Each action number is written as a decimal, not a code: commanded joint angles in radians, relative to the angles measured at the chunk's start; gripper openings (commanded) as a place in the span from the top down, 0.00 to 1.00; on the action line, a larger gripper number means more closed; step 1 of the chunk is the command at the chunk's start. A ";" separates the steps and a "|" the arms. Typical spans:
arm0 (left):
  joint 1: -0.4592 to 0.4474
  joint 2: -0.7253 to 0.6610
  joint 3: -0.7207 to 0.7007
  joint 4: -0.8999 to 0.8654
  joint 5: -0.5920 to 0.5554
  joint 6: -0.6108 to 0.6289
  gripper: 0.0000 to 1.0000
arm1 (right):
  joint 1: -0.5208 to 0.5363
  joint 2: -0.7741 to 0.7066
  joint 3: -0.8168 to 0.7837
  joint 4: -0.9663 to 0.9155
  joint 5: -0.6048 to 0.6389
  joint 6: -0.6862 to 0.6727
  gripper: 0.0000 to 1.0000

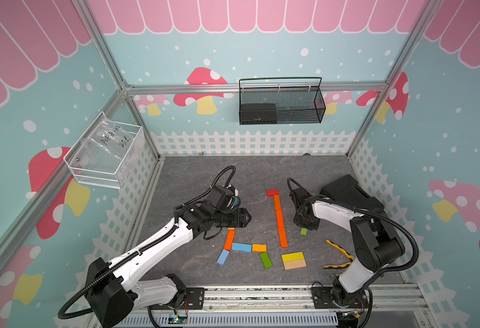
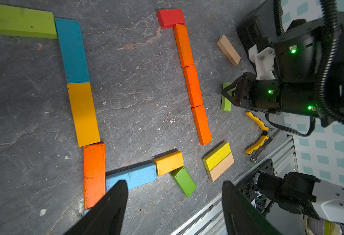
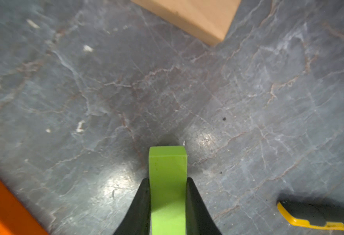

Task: Assemble a giraffe with building blocks
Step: Pick up the building block from the center of the board, then assemble the building block at the center of the board.

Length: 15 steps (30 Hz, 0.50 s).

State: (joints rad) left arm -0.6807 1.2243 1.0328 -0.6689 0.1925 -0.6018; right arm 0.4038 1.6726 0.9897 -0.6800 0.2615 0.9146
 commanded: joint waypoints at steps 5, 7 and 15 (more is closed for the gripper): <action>0.017 -0.026 0.009 -0.016 -0.021 0.016 0.24 | -0.006 -0.112 0.173 0.002 0.067 -0.357 0.86; 0.025 -0.026 0.013 -0.015 -0.021 0.020 0.24 | -0.006 -0.118 0.236 0.000 0.068 -0.477 0.88; 0.054 -0.031 0.028 -0.025 -0.011 0.038 0.24 | -0.005 -0.131 0.408 0.020 -0.046 -0.991 0.88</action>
State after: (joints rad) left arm -0.6388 1.2156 1.0328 -0.6701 0.1871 -0.5896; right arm 0.4007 1.5597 1.3731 -0.6567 0.2413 0.2020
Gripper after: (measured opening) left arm 0.759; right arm 0.256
